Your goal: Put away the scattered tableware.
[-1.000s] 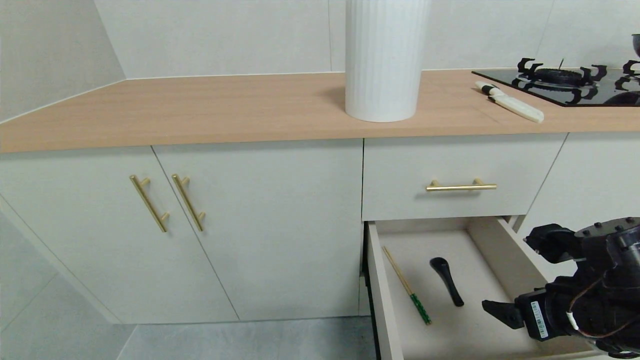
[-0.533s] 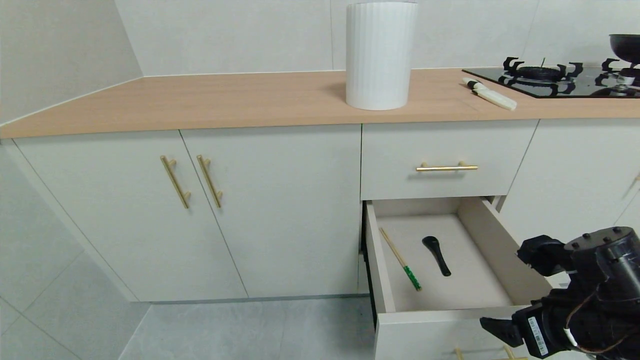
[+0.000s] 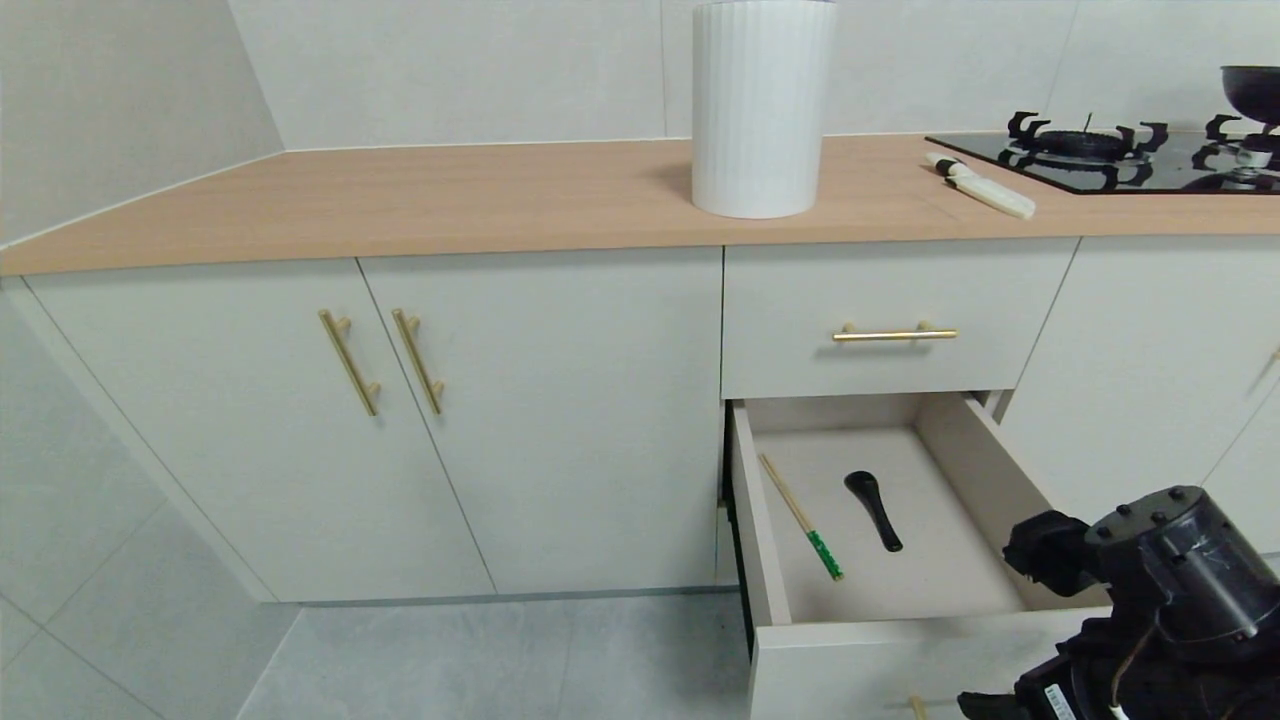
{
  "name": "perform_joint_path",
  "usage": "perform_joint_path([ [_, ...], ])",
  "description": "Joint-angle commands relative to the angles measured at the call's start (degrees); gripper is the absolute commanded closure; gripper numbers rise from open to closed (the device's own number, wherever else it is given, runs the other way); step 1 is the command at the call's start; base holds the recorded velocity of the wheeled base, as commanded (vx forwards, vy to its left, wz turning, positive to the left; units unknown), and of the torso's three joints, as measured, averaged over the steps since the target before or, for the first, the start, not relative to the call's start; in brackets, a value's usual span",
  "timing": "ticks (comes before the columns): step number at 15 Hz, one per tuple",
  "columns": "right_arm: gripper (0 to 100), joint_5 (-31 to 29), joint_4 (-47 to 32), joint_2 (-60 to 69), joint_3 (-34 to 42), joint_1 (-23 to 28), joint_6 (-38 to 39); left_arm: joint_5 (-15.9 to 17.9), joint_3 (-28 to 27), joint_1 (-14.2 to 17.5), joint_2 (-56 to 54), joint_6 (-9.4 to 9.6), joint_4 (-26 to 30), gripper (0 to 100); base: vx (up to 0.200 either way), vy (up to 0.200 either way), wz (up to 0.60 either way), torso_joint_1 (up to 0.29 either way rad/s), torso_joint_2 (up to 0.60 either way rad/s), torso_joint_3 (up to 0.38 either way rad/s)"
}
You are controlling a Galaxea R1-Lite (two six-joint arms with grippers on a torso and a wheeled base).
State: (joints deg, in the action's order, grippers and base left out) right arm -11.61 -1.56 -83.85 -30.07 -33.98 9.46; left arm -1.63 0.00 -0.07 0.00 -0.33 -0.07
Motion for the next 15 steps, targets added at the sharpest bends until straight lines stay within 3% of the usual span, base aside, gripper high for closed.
perform_joint_path([
  [1,0,-0.26,0.15,-2.11,-0.07,-0.04,0.21,-0.04,0.0,-0.01,0.09,-0.02,-0.01,0,0.0,0.0,0.0,0.0,0.0,0.0],
  [10,0,-0.52,0.95,-7.65,-2.53,2.51,3.72,-0.04,0.0,-0.01,0.09,-0.02,-0.01,0,0.0,0.0,0.0,0.0,0.0,0.0],
  [15,0,-1.75,7.1,-10.37,-2.88,3.04,6.62,-0.04,0.0,-0.01,0.09,-0.02,-0.01,0,0.0,0.0,0.0,0.0,0.0,0.0],
])
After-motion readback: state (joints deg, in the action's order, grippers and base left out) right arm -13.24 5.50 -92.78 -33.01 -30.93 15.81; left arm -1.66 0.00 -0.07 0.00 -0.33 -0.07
